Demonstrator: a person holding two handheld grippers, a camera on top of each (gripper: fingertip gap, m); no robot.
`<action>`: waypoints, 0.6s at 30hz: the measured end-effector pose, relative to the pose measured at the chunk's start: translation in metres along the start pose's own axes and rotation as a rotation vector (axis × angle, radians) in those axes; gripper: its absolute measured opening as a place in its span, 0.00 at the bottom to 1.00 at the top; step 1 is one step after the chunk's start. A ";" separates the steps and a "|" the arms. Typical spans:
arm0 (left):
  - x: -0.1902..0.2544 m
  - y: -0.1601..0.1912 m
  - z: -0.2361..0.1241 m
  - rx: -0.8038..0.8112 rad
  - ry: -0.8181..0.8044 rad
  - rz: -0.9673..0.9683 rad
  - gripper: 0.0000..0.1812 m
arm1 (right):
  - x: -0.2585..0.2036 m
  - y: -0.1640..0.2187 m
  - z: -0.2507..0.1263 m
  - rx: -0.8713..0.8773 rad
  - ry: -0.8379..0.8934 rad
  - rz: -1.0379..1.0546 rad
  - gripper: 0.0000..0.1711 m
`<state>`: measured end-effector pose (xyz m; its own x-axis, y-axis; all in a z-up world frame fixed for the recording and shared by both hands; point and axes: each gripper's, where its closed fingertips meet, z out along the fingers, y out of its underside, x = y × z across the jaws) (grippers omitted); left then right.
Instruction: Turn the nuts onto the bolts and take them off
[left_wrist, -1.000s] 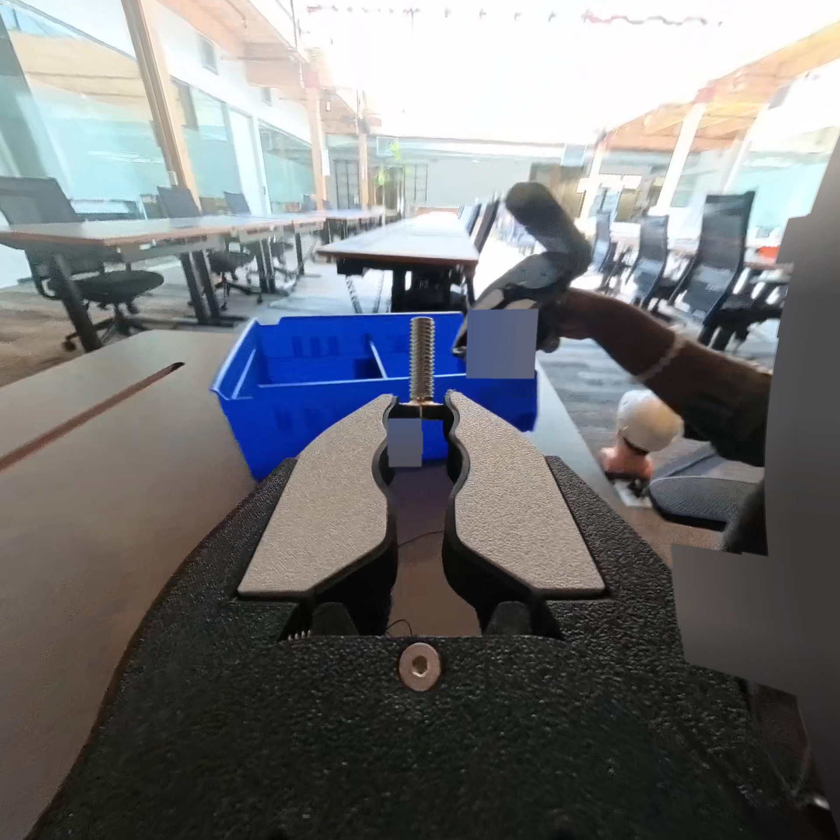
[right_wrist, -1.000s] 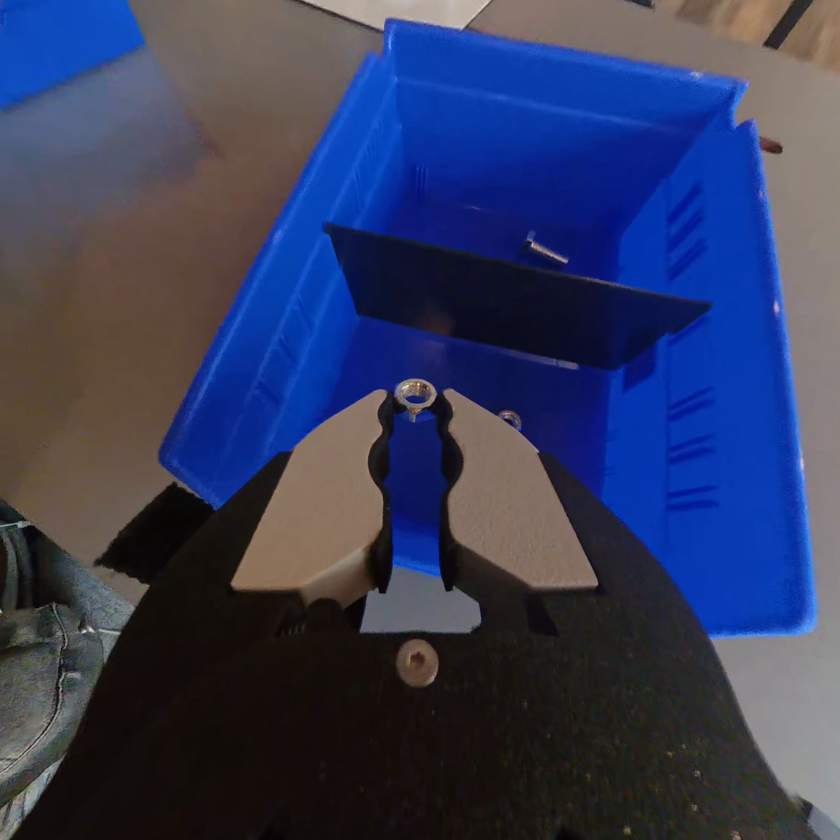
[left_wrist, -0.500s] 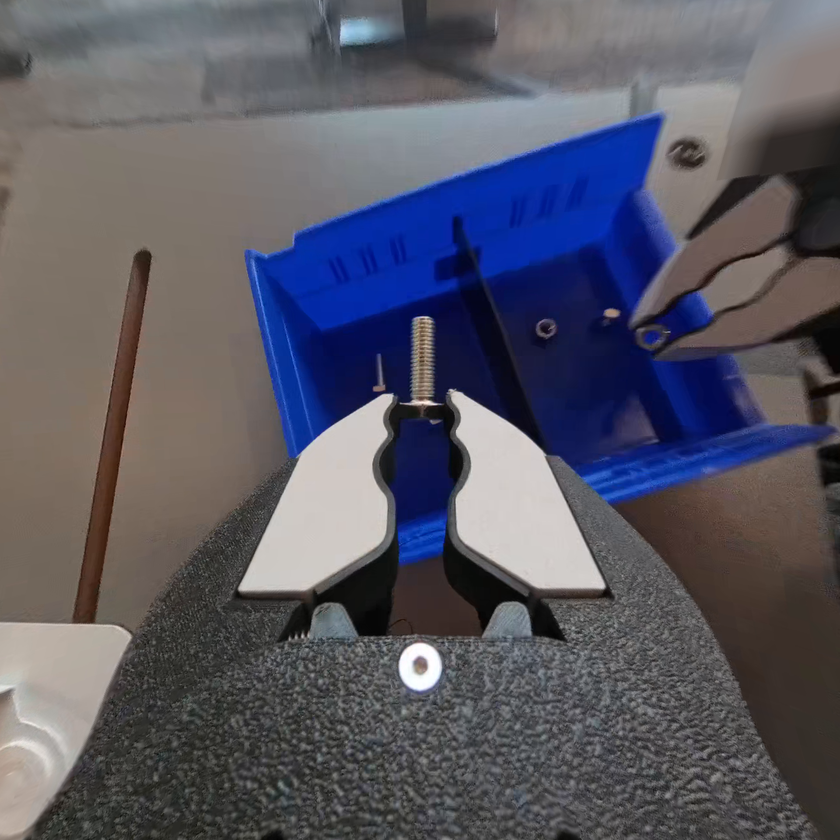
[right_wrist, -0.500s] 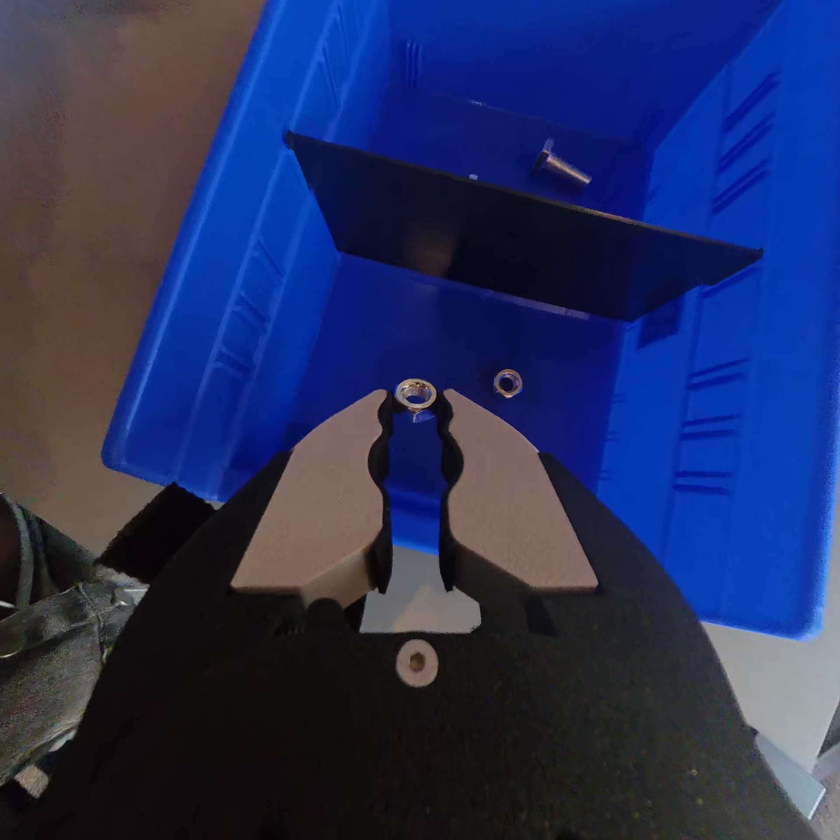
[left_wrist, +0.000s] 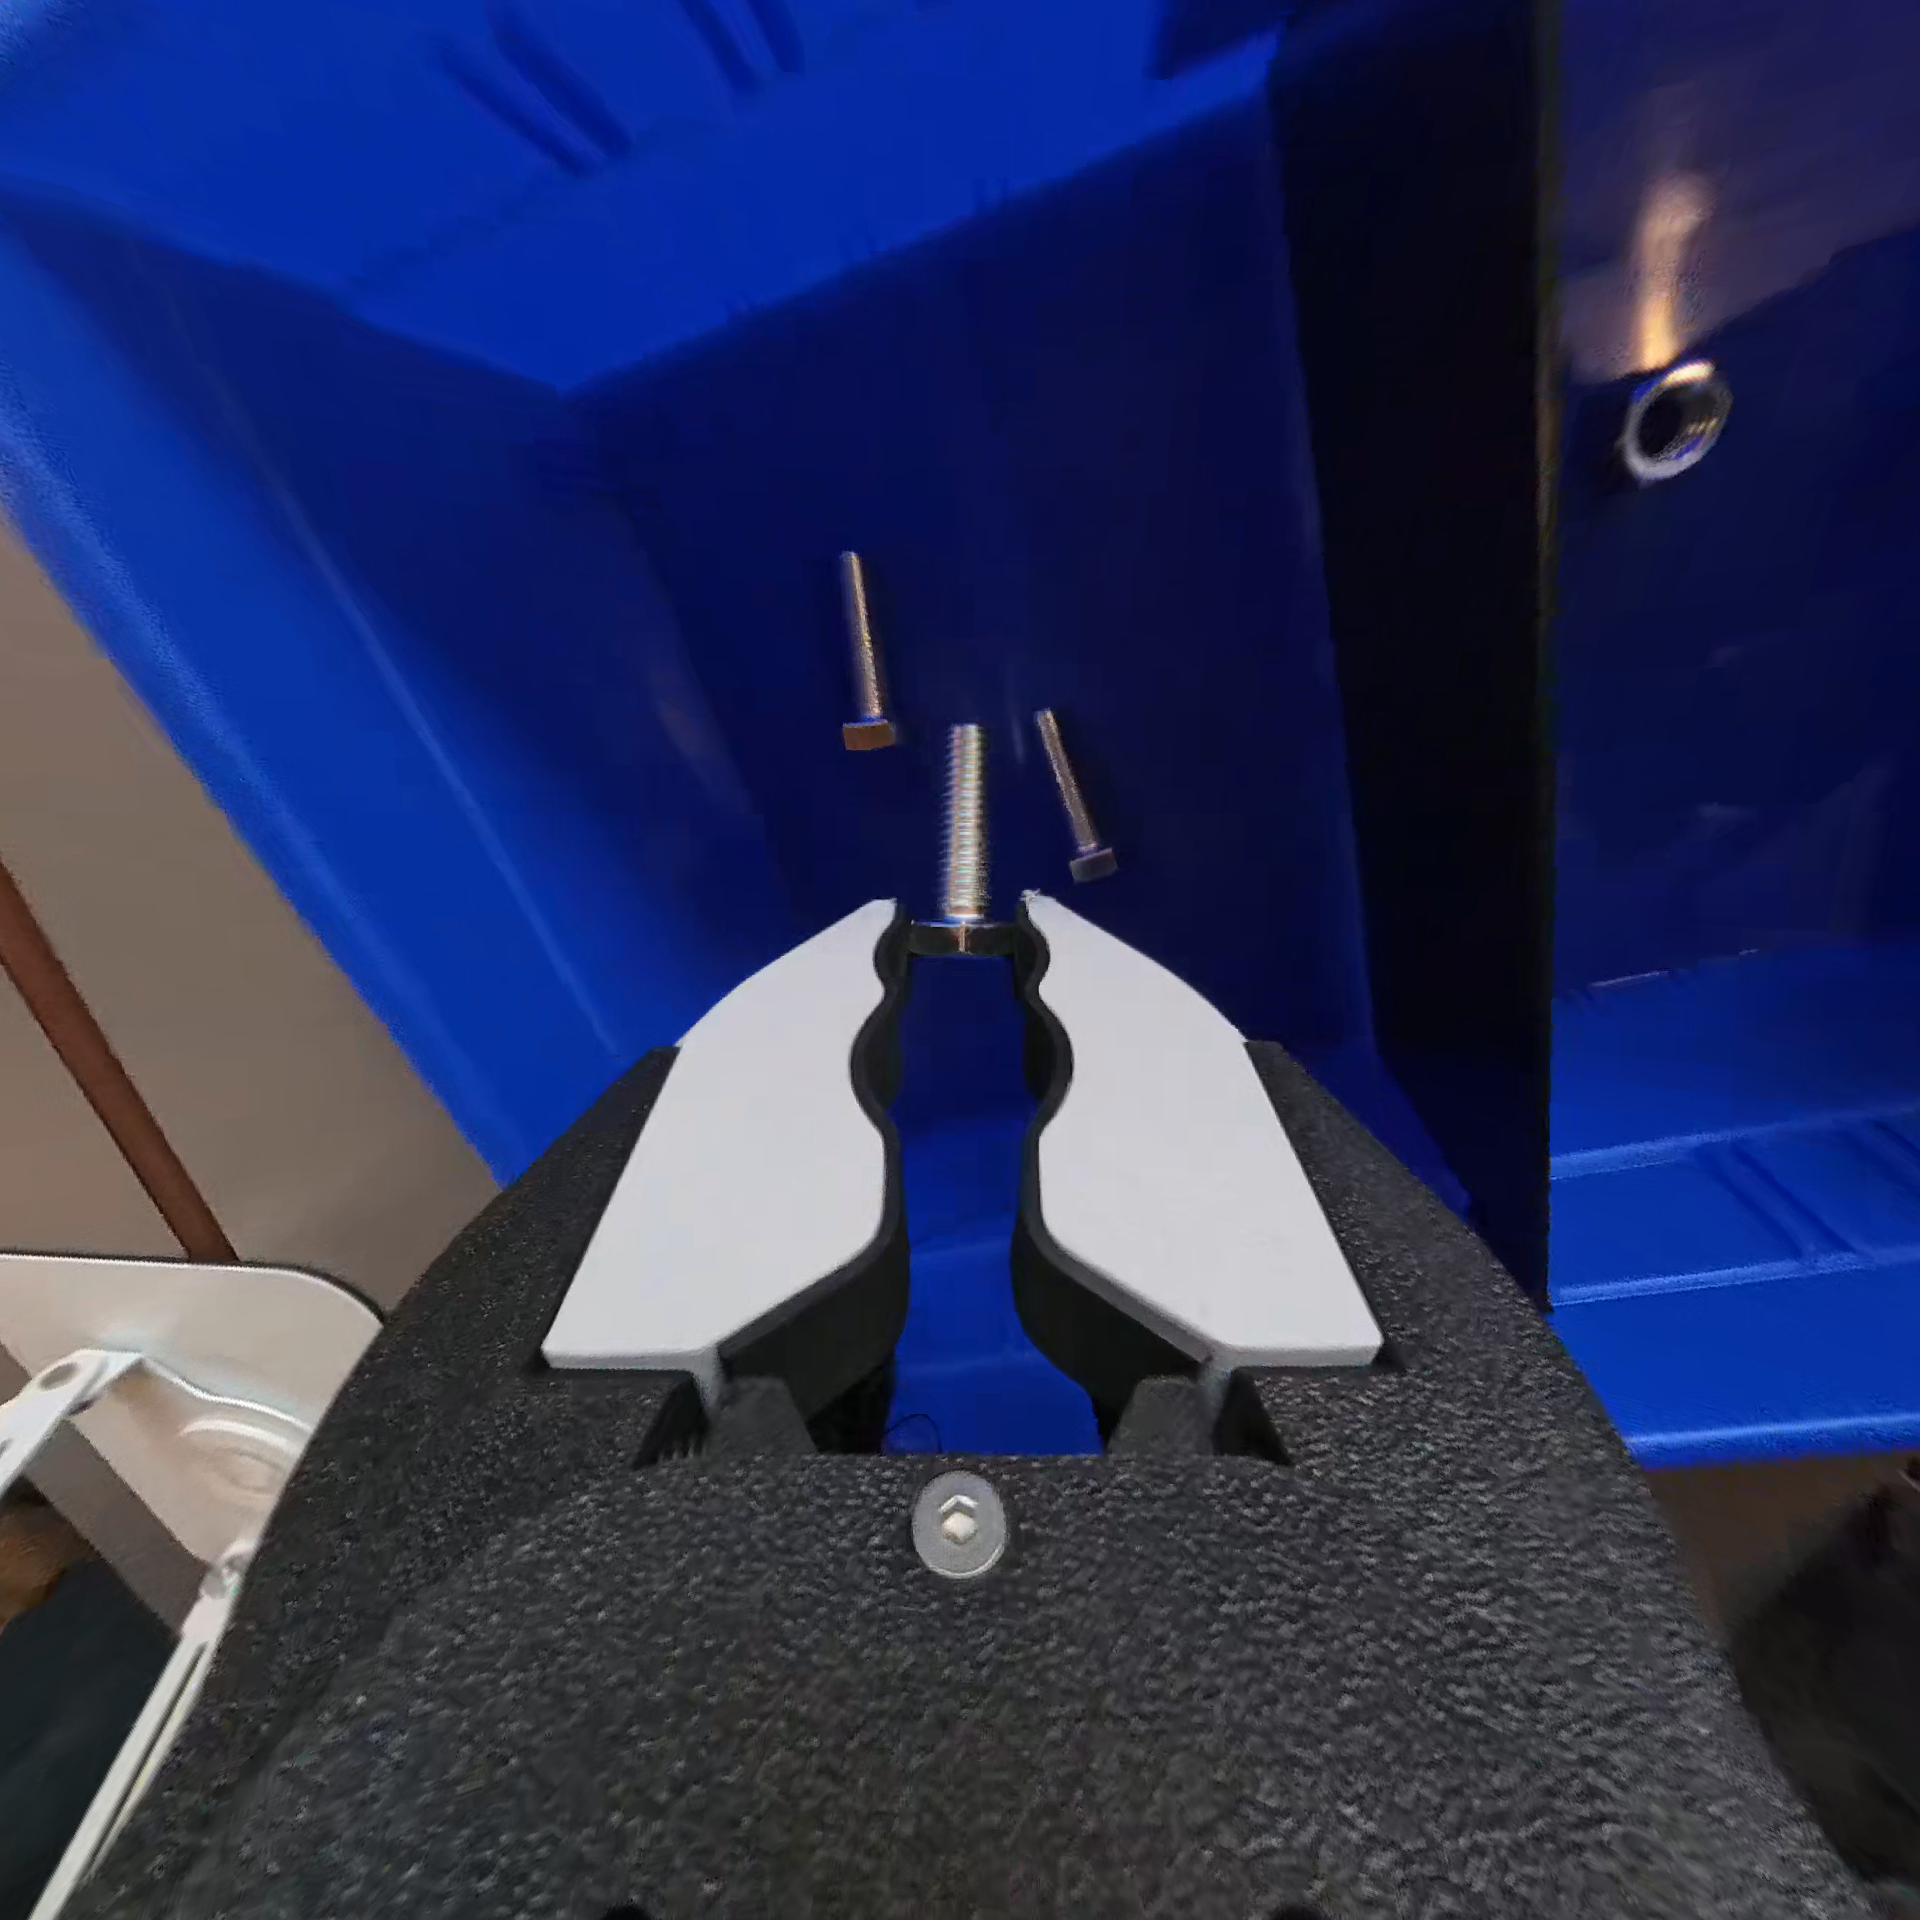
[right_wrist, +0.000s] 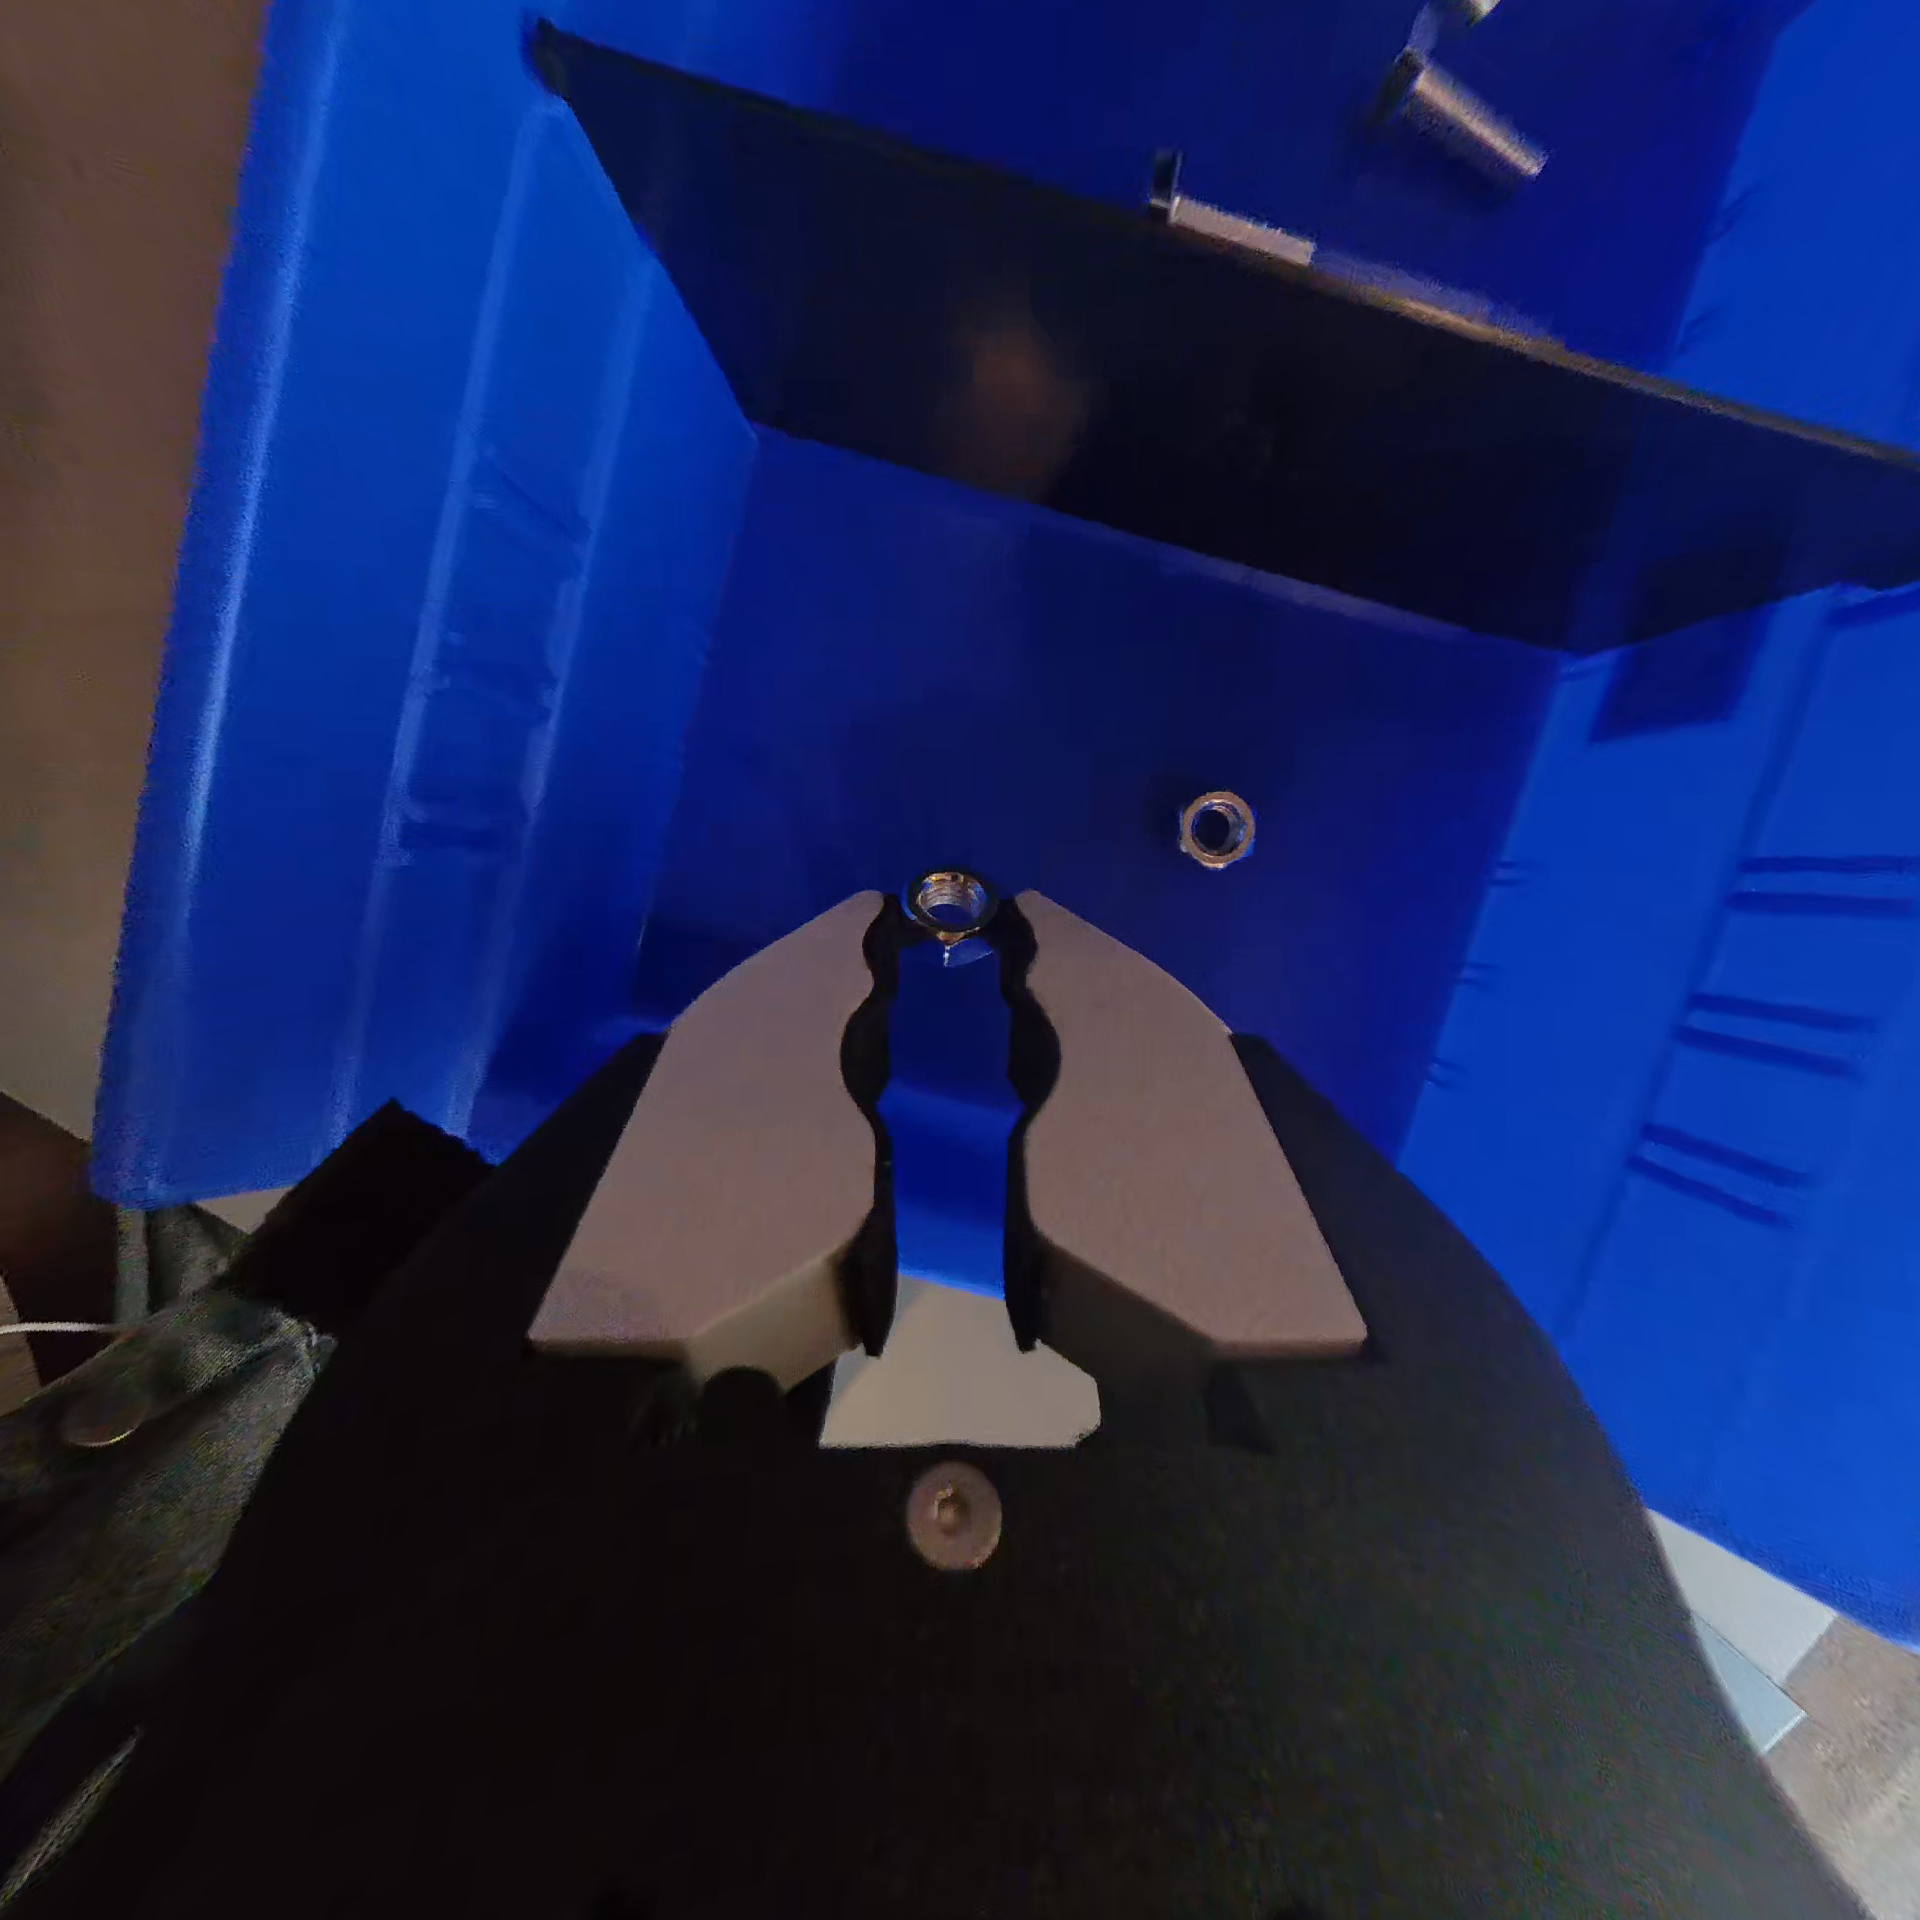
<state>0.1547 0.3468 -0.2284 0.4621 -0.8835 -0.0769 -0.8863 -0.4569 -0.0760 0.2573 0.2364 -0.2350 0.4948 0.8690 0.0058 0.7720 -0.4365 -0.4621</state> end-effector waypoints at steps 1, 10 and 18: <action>0.000 0.004 0.004 -0.027 0.003 -0.001 0.10 | 0.000 0.000 0.002 -0.014 -0.005 -0.001 0.10; 0.000 0.019 0.026 -0.139 0.044 -0.043 0.11 | 0.001 -0.001 0.013 -0.120 -0.043 0.002 0.11; 0.002 0.020 0.029 -0.129 0.065 -0.048 0.11 | 0.000 0.000 0.015 -0.138 -0.064 0.034 0.20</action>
<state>0.1389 0.3390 -0.2592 0.5051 -0.8630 -0.0111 -0.8616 -0.5050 0.0511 0.2518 0.2399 -0.2480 0.4985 0.8644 -0.0660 0.8051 -0.4898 -0.3345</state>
